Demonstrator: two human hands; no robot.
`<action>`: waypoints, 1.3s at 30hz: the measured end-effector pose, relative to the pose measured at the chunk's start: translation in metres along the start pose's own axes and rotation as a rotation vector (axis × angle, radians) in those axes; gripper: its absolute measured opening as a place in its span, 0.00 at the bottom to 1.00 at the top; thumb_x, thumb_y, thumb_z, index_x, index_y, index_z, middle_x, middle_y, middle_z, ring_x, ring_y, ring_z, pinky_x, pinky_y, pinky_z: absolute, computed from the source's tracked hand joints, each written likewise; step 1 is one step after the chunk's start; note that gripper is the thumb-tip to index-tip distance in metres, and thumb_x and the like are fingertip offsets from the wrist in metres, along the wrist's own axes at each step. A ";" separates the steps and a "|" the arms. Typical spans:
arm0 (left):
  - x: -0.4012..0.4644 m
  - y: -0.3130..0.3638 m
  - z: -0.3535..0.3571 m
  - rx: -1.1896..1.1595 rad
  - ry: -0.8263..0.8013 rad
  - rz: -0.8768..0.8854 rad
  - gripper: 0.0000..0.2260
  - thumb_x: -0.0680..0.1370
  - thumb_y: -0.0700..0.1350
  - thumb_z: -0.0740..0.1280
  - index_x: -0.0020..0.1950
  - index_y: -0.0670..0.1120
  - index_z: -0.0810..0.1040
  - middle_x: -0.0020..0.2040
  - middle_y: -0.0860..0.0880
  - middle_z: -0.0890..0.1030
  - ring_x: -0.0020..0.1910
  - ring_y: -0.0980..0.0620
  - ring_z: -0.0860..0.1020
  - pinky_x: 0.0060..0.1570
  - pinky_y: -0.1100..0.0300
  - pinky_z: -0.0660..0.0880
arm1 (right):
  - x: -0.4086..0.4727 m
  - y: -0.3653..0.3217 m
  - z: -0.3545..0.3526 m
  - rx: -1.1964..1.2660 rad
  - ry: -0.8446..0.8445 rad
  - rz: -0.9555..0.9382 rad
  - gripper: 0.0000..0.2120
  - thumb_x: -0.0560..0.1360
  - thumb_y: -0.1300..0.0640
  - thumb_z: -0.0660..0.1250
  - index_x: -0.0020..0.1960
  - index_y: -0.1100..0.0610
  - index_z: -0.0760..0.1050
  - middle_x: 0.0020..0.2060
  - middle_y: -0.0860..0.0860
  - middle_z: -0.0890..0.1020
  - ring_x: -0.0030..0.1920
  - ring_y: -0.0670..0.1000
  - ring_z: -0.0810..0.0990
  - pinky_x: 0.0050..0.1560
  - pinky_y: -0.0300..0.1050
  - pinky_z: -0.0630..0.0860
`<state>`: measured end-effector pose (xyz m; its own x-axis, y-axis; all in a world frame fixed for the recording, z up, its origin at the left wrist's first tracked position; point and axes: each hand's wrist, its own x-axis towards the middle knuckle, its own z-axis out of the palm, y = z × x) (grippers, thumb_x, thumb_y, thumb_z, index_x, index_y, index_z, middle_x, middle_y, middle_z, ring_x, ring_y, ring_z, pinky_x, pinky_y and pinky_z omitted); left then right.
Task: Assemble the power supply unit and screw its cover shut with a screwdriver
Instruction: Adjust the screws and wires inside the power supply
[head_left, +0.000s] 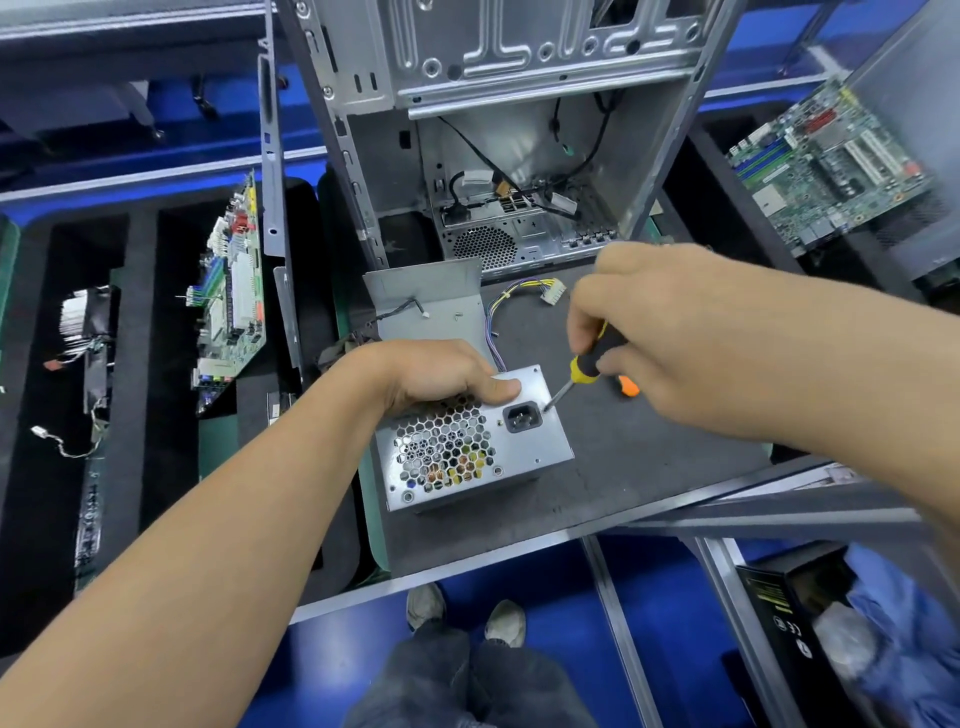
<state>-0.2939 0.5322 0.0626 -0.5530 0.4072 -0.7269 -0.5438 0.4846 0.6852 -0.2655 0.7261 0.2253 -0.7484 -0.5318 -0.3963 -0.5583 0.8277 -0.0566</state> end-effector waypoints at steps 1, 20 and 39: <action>0.000 0.000 0.000 0.003 0.007 -0.003 0.13 0.80 0.49 0.70 0.41 0.41 0.82 0.34 0.45 0.82 0.29 0.51 0.77 0.32 0.63 0.74 | 0.002 -0.001 0.000 -0.083 0.033 0.019 0.02 0.81 0.53 0.62 0.53 0.48 0.71 0.49 0.47 0.68 0.48 0.50 0.69 0.46 0.43 0.68; -0.002 0.001 0.001 0.031 0.011 0.013 0.19 0.80 0.48 0.69 0.29 0.48 0.80 0.28 0.50 0.78 0.25 0.54 0.74 0.28 0.66 0.70 | 0.002 -0.004 0.006 -0.111 0.133 0.127 0.20 0.76 0.33 0.57 0.46 0.51 0.66 0.37 0.51 0.68 0.35 0.55 0.68 0.40 0.49 0.69; -0.001 -0.001 0.001 0.072 0.007 -0.003 0.22 0.80 0.50 0.69 0.25 0.49 0.79 0.26 0.52 0.76 0.24 0.54 0.73 0.28 0.65 0.69 | 0.005 0.000 -0.001 0.021 0.101 -0.053 0.05 0.80 0.51 0.63 0.45 0.45 0.69 0.42 0.43 0.65 0.47 0.51 0.70 0.46 0.46 0.68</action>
<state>-0.2922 0.5322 0.0628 -0.5561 0.3999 -0.7286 -0.4991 0.5403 0.6775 -0.2695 0.7229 0.2246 -0.7507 -0.5894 -0.2984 -0.5913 0.8009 -0.0943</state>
